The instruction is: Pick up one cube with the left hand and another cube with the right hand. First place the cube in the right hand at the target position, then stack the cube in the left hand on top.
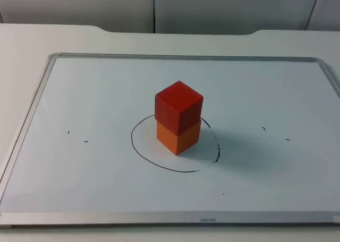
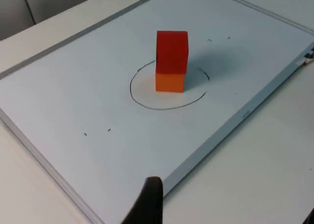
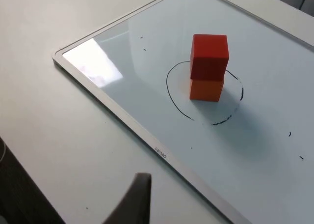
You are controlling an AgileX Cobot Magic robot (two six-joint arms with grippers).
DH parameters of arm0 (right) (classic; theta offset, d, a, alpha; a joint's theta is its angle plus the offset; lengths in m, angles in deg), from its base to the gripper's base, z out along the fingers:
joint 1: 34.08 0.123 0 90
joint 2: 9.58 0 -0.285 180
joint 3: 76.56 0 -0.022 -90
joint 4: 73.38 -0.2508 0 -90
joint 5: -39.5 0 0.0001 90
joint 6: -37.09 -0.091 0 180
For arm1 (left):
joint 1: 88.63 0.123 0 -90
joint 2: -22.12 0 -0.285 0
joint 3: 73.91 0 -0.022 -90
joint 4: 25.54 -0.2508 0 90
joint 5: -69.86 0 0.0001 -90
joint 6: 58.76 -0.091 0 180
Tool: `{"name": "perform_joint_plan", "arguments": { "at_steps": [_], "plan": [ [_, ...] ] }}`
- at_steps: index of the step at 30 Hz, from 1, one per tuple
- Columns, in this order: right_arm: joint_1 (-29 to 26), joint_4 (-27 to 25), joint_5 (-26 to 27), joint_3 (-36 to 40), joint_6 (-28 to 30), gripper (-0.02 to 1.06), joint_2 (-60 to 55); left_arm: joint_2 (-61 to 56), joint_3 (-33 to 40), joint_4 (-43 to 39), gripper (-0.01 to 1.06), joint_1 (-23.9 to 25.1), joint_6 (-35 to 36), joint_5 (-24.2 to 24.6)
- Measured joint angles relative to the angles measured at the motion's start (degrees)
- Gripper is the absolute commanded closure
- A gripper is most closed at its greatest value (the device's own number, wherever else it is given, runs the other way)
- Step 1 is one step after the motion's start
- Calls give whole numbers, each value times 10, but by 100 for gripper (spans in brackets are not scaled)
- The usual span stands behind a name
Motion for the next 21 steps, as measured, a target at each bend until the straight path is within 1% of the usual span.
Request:
{"name": "perform_joint_plan", "arguments": {
  "at_steps": [2,4,12,15,17,20,21],
  "plan": [
    [0,0,-1,0,0,11,0,-5,8,-3,20,0,0,18],
    [0,0,-1,0,0,11,0,-6,9,-5,20,0,0,23],
    [0,2,-2,0,5,11,19,-6,13,-7,20,0,-10,25],
    [0,18,-17,0,-3,11,76,-6,13,-8,20,0,-15,25],
    [0,24,-24,0,-10,11,94,-6,13,-8,20,0,-15,25],
    [0,35,-48,0,-28,11,154,-6,13,-7,6,0,-21,25],
    [0,35,-48,0,-28,11,154,-6,13,-7,2,0,-21,25]
  ]
}}
